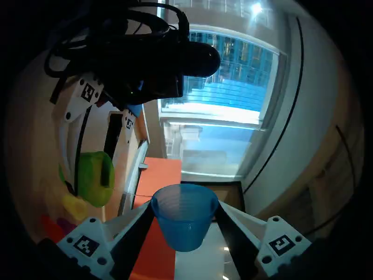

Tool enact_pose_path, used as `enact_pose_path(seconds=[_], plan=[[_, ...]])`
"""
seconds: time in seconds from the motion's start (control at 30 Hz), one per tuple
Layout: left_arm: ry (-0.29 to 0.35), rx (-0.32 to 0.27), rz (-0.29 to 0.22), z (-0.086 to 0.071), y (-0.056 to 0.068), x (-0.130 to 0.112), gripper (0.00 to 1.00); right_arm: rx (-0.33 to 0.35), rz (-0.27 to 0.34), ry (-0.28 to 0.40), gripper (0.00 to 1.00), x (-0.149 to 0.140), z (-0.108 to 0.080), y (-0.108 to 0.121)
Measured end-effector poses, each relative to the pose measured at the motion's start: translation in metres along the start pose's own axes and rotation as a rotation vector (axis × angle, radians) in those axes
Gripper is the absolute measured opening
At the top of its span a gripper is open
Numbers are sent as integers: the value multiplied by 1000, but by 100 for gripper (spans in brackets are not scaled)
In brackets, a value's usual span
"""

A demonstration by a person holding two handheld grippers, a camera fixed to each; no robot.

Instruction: Pour water

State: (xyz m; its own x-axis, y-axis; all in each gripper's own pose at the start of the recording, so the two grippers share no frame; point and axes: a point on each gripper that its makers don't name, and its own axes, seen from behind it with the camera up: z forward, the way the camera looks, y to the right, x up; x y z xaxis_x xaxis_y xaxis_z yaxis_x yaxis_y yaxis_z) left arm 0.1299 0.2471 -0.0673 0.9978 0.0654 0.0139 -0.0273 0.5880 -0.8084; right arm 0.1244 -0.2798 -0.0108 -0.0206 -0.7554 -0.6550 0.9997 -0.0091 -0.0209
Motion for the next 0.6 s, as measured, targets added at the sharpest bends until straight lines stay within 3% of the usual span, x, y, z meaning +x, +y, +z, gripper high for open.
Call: enact_pose_path(seconds=[0.1, 0.2, 0.4, 0.6], plan=[[1, 1, -3, 0, 0, 0, 86, -3, 24, -1, 90, -2, 0, -2], [2, 2, -4, -1, -1, 1, 86, -3, 85, -1, 90, -6, -2, -5], [4, 3, -1, -1, -1, 3, 86, 2, 310, 0, 90, -15, -8, -18], [4, 13, -3, -2, -5, 3, 86, 3, 591, -11, 90, -19, -14, -32]])
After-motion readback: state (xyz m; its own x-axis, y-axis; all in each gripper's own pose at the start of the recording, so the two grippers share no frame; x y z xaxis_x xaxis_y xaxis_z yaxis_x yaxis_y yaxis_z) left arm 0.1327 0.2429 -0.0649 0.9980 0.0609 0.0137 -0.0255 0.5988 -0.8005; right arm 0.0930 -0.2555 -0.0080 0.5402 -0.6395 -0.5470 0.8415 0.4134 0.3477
